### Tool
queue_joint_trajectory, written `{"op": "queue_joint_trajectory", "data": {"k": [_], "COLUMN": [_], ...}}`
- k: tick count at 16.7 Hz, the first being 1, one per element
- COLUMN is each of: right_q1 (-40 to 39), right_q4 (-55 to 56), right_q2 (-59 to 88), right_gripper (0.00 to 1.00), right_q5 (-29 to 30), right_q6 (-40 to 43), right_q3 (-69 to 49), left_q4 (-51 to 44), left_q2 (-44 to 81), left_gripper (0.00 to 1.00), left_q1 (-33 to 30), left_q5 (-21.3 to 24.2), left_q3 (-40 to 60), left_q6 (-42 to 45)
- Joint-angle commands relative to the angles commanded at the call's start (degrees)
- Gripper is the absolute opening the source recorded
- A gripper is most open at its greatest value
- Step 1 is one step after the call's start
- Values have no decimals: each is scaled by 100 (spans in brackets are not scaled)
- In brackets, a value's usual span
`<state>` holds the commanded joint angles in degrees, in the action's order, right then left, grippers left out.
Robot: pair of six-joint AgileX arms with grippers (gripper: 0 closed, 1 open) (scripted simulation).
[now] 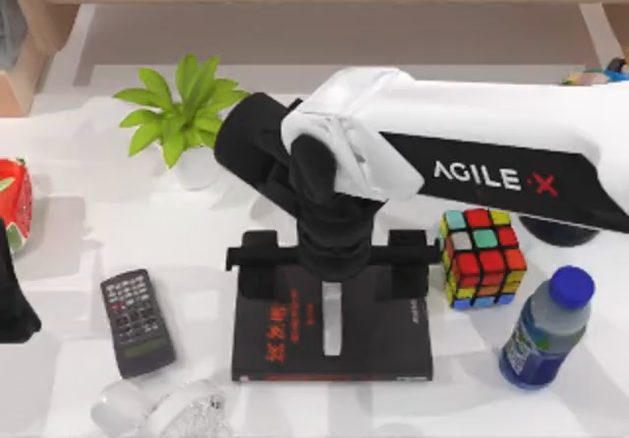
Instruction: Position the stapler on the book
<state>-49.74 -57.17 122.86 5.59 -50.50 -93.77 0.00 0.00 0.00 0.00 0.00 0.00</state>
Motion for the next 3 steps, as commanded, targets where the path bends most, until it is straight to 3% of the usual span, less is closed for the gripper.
{"op": "queue_joint_trajectory", "data": {"k": [3], "right_q1": [0], "right_q4": [0], "right_q2": [0], "right_gripper": [100], "right_q5": [0], "right_q6": [0], "right_q3": [0], "left_q4": [0], "left_q2": [0], "left_gripper": [100], "left_q1": [0], "left_q5": [0], "left_q3": [0], "left_q6": [0]}}
